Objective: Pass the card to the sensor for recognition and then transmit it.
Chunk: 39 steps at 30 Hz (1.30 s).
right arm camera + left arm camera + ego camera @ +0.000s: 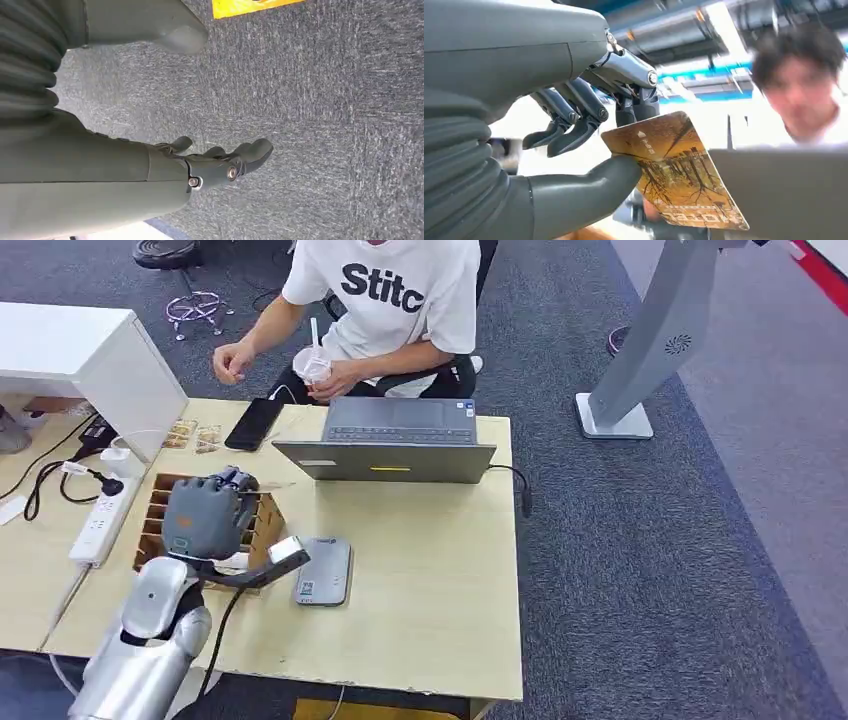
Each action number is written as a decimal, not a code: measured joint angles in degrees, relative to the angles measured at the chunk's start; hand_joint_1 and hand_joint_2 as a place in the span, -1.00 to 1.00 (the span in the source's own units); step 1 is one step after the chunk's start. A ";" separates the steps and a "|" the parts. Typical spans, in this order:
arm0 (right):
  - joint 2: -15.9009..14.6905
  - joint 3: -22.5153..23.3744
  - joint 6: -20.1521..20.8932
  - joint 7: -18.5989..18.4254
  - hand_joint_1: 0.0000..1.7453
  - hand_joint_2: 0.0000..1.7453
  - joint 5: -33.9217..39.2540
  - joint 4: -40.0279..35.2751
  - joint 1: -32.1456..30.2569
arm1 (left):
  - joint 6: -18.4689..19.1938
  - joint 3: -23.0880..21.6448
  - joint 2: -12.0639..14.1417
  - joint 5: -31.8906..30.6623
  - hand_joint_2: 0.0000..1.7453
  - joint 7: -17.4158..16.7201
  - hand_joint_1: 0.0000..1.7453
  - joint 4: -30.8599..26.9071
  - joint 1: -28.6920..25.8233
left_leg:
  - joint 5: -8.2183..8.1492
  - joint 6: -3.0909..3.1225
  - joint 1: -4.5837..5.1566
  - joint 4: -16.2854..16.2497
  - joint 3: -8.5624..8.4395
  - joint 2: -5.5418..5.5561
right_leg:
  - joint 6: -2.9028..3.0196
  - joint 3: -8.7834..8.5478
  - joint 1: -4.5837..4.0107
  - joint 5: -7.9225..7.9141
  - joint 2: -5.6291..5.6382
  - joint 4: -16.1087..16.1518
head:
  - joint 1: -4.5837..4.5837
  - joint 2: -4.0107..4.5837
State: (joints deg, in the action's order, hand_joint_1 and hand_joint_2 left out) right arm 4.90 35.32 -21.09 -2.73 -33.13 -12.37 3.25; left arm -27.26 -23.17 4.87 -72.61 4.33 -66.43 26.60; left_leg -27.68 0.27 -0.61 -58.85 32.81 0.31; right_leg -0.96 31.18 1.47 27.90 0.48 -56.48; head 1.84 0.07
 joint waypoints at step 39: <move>0.48 2.99 -0.52 -0.35 -1.00 1.00 -1.73 0.02 0.34 | -8.13 9.48 3.37 -2.12 1.00 2.03 -1.00 -14.55 -0.91 | 0.00 0.00 0.01 -0.01 0.00 -0.01 | 0.00 0.01 0.01 0.00 0.01 0.01 | 0.00 0.00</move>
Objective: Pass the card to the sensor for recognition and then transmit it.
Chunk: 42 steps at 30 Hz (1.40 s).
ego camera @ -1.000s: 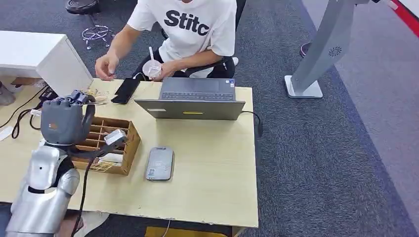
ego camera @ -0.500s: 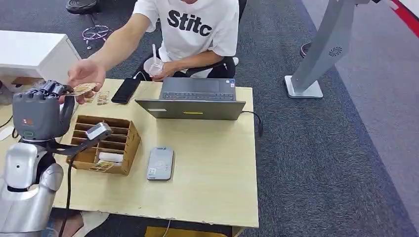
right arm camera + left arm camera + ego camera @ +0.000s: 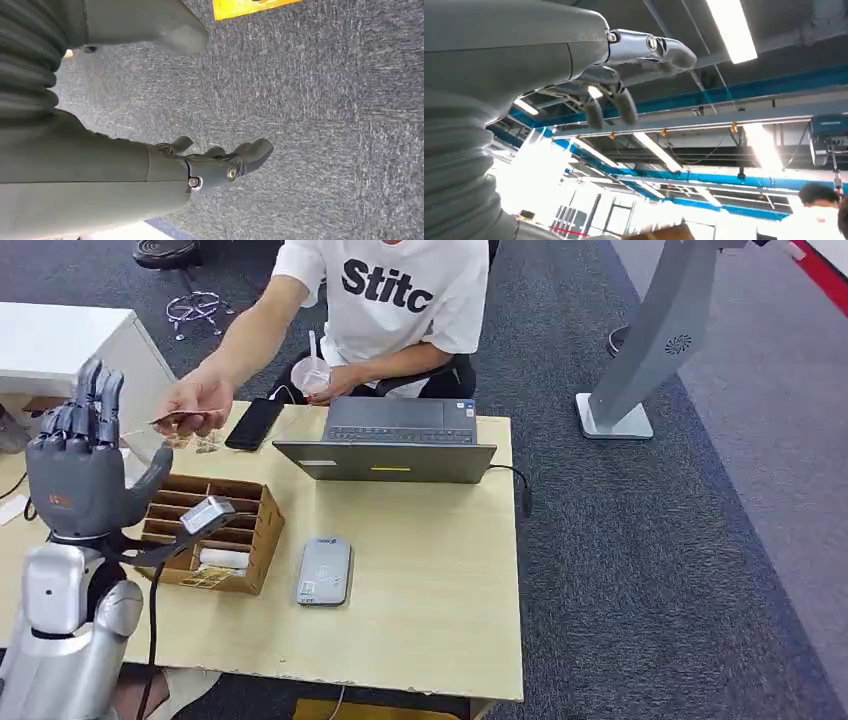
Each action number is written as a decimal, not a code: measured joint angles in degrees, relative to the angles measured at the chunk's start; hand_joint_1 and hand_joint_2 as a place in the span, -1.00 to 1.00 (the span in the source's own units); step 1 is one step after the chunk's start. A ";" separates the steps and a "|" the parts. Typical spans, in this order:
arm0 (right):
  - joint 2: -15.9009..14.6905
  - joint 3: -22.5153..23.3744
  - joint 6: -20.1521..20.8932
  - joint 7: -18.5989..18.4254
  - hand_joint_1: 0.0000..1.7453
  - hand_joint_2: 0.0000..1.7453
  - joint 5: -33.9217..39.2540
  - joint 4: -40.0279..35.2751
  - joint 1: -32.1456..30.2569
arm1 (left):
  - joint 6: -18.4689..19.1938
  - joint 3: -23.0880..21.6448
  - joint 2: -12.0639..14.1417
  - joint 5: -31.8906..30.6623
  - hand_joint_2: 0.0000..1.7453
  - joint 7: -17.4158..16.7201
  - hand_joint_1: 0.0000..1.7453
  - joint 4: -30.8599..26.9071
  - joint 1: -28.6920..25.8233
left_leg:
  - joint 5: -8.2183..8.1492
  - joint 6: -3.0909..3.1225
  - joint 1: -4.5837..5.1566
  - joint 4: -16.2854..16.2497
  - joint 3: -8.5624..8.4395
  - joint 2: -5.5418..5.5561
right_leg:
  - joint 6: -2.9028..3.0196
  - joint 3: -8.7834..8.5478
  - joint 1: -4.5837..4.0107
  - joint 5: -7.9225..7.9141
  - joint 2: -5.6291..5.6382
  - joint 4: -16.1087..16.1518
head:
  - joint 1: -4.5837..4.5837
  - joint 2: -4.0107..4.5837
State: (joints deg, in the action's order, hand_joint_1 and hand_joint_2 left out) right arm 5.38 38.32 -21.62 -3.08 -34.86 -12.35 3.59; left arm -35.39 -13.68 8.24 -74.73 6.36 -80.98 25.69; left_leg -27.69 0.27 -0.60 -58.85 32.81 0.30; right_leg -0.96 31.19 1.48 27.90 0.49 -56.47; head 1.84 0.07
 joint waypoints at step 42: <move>0.63 7.96 -1.27 0.17 -1.00 1.00 1.33 0.00 -0.26 | 19.37 -1.09 6.05 7.21 1.00 -1.99 -1.00 -20.44 -33.22 | -0.10 0.07 0.00 0.01 0.04 -0.04 | -0.06 0.04 0.00 0.07 0.01 0.04 | 0.02 0.00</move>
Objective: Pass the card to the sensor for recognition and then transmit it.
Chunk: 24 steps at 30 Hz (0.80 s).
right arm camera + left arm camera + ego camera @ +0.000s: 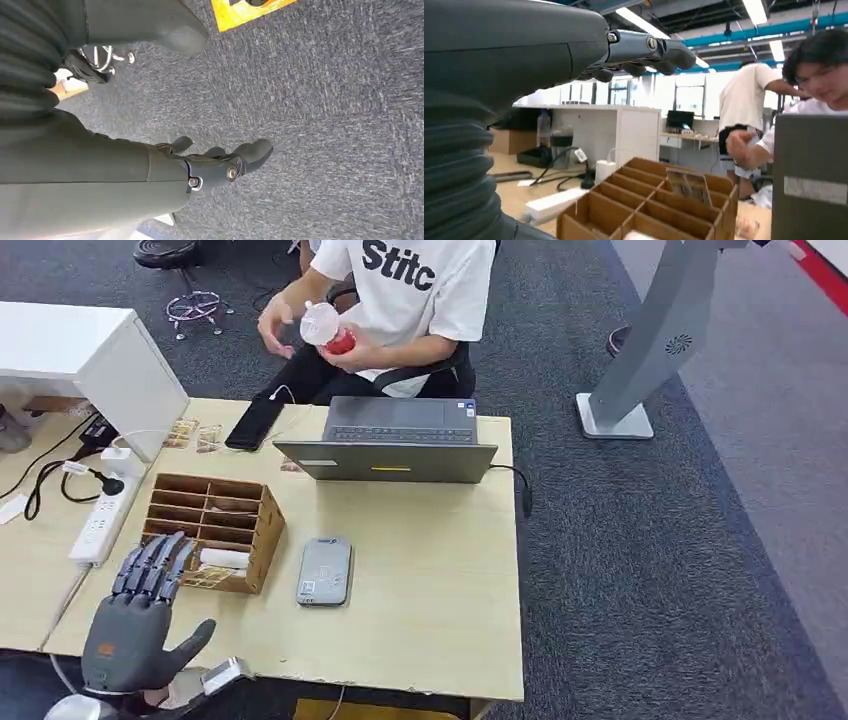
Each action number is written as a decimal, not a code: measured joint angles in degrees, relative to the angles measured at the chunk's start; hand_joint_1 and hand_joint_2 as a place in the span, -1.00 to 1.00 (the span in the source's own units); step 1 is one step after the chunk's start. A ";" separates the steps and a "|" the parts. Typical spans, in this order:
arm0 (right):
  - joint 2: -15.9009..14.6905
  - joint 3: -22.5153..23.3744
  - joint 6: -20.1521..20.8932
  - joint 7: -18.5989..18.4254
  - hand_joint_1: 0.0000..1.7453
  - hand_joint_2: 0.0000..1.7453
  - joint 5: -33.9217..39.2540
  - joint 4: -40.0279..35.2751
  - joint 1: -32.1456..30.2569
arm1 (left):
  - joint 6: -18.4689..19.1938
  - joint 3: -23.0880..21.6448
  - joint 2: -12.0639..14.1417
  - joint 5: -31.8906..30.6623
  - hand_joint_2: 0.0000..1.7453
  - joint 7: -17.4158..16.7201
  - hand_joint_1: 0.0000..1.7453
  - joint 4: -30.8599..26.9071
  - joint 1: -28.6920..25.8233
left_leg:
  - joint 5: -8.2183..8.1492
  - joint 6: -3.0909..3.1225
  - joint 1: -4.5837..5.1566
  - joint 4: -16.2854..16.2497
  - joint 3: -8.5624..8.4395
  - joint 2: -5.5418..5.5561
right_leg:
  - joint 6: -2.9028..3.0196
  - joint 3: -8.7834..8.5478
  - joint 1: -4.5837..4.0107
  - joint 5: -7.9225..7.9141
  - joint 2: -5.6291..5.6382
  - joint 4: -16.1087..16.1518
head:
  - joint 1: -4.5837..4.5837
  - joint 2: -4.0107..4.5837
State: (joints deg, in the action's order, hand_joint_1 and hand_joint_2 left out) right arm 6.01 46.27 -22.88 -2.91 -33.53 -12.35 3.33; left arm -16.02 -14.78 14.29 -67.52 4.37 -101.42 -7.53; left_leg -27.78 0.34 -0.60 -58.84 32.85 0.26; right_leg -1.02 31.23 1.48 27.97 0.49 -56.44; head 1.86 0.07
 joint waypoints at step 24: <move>0.15 0.46 0.24 -0.57 -1.00 1.00 -2.03 0.00 0.00 | 2.27 2.60 3.91 -5.33 1.00 -6.60 -1.00 2.58 -1.61 | 0.01 0.00 -0.01 0.00 0.00 0.01 | 0.00 -0.02 0.00 0.00 -0.01 0.00 | -0.02 0.00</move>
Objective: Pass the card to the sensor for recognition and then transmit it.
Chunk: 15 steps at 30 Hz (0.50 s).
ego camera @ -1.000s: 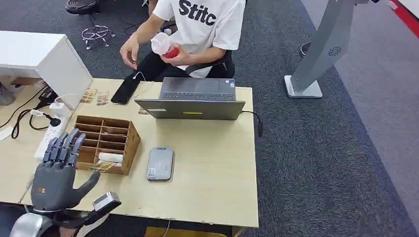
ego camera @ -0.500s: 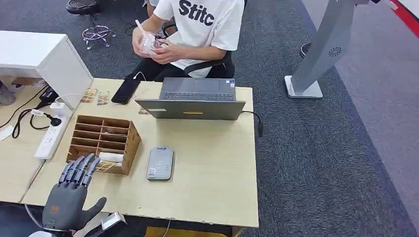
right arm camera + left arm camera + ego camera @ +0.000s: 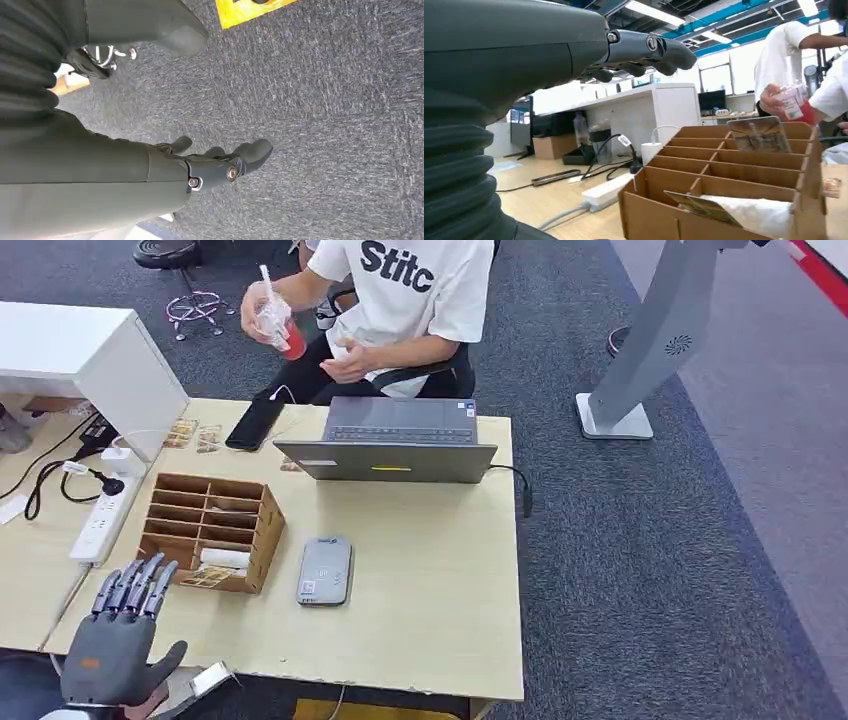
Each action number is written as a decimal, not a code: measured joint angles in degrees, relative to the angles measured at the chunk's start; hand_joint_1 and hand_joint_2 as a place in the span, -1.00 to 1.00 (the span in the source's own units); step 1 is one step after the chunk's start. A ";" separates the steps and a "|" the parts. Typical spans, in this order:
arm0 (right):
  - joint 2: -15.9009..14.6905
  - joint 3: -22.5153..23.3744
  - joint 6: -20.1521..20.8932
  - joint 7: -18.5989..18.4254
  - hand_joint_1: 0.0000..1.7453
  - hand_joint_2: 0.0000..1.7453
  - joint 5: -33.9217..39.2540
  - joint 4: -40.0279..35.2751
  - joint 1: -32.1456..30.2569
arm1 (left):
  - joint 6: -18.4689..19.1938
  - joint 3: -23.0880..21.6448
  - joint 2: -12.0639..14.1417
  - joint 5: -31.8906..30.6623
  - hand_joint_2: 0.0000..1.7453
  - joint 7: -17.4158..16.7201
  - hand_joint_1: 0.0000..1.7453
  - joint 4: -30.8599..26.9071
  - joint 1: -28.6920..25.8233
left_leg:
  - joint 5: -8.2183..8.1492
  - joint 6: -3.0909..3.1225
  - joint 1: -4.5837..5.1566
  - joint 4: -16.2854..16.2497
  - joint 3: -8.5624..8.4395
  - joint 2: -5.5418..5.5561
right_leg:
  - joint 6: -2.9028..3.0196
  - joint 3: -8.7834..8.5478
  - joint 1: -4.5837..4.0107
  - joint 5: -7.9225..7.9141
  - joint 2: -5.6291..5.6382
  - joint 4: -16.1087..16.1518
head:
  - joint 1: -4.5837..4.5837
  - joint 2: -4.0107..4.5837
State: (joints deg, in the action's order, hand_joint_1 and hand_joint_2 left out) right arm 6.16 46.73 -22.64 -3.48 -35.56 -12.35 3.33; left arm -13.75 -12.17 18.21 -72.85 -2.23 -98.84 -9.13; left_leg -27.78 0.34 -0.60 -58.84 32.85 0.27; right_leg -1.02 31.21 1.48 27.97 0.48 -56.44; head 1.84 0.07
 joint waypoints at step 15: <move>0.00 0.02 0.11 -0.39 -1.00 1.00 -2.55 -0.02 0.04 | -2.45 7.21 -1.00 -1.85 1.00 0.33 -1.00 6.55 2.79 | 0.00 0.00 0.00 0.00 0.00 0.00 | 0.00 0.00 0.00 0.00 0.00 0.00 | 0.00 0.00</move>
State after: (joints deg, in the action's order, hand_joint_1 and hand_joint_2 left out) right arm 6.16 46.75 -22.53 -3.87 -38.12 -12.37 3.37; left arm -16.19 -4.96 17.20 -74.70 -1.90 -92.28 -6.34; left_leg -27.78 0.34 -0.60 -58.84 32.85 0.27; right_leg -1.02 31.22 1.48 27.97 0.48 -56.44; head 1.84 0.07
